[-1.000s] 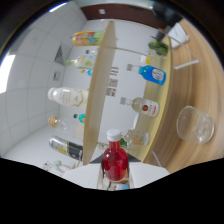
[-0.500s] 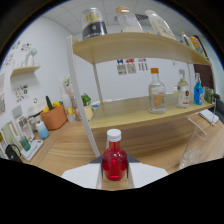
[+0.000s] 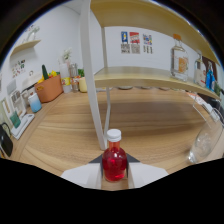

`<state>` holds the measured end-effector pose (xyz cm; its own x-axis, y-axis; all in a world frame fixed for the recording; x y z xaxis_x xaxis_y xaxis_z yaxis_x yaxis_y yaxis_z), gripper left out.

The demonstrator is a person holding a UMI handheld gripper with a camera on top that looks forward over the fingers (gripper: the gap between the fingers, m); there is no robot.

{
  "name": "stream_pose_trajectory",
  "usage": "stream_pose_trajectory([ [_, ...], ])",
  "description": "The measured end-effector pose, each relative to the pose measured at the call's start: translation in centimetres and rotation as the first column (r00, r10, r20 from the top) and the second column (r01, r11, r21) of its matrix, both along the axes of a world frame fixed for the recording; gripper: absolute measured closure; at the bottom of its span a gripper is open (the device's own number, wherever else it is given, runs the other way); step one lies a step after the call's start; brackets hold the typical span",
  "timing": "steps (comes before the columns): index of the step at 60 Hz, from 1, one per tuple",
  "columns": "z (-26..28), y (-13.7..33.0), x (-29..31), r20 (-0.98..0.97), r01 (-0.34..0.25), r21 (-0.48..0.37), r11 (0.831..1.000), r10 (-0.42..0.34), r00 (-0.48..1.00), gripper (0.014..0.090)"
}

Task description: Make me a cup of Vodka Sunrise.

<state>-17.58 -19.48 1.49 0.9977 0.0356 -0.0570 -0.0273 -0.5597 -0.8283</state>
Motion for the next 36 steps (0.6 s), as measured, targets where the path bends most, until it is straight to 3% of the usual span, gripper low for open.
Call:
stream_pose_trajectory([
  [19, -0.3, -1.8, -0.5, 0.021, -0.056, -0.02, 0.998, 0.056, 0.998, 0.0684],
  [24, 0.0, -2.2, -0.6, 0.023, -0.07, -0.006, 0.998, 0.07, 0.997, 0.0646],
  [30, 0.7, -2.6, -1.1, 0.021, -0.103, 0.008, 0.995, 0.103, 0.994, 0.0525],
  [36, 2.3, -3.5, -1.4, 0.027, -0.147, 0.02, 0.989, 0.146, 0.989, 0.0214],
])
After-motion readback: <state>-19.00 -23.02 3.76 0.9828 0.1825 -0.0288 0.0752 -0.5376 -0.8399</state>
